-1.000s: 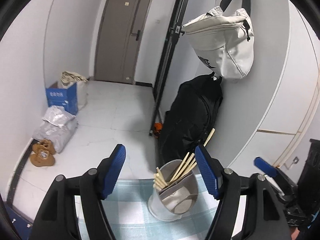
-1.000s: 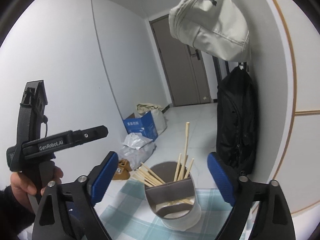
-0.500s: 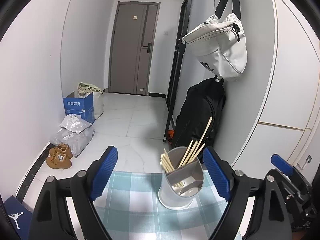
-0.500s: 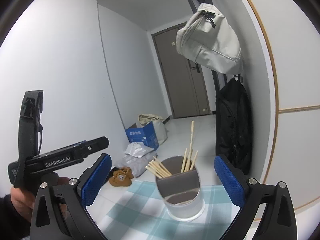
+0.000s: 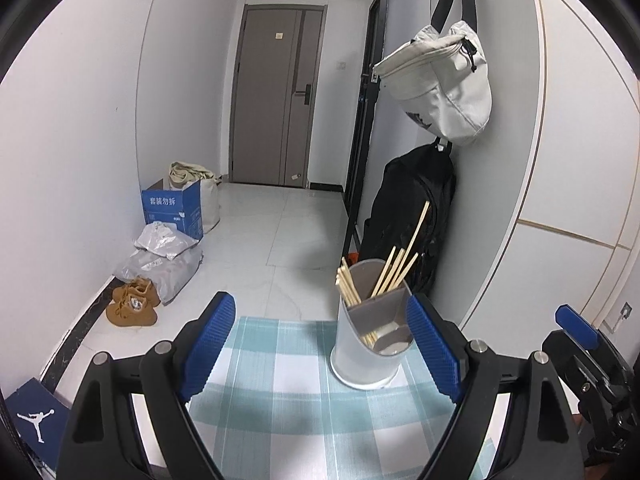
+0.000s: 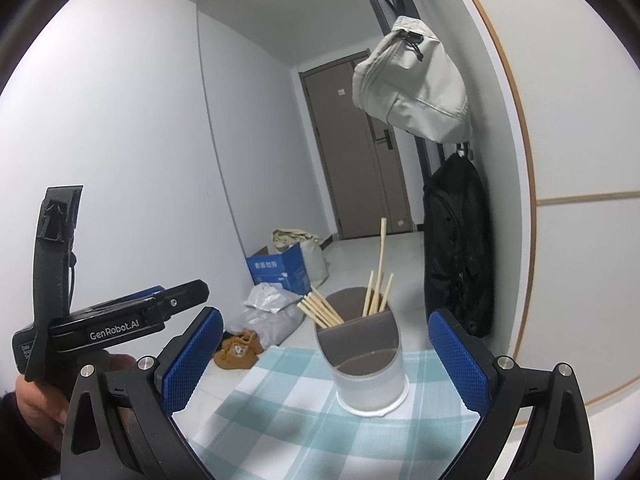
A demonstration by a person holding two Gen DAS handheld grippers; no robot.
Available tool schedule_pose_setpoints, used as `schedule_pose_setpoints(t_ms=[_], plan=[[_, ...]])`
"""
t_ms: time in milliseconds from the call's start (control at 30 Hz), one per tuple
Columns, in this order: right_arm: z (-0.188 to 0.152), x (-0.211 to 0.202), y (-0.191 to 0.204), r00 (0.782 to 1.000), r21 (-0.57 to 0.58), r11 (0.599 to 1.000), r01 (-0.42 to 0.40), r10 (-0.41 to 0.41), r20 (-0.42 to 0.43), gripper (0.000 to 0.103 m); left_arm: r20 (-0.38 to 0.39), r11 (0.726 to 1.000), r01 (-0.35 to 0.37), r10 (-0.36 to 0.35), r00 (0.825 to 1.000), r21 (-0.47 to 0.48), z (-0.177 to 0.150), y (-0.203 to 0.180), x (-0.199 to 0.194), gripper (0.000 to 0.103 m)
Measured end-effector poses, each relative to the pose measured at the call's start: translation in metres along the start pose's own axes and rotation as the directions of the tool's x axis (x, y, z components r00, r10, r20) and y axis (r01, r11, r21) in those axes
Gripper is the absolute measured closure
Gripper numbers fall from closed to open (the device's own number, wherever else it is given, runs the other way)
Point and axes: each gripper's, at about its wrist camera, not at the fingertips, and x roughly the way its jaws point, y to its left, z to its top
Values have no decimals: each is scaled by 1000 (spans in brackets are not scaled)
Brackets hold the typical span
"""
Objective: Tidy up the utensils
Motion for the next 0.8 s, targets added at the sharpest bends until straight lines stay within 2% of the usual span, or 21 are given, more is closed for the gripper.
schedule_pose_setpoints(t_ms=[267, 800], plan=[[-12, -5, 3, 1000, -15, 1000, 1, -1, -6, 0, 3, 1000, -5, 5, 1000, -4, -10, 2, -2, 19], [-14, -5, 8, 1000, -31, 1000, 0, 0, 0, 0, 16, 1000, -4, 4, 1000, -18, -11, 4, -2, 19]])
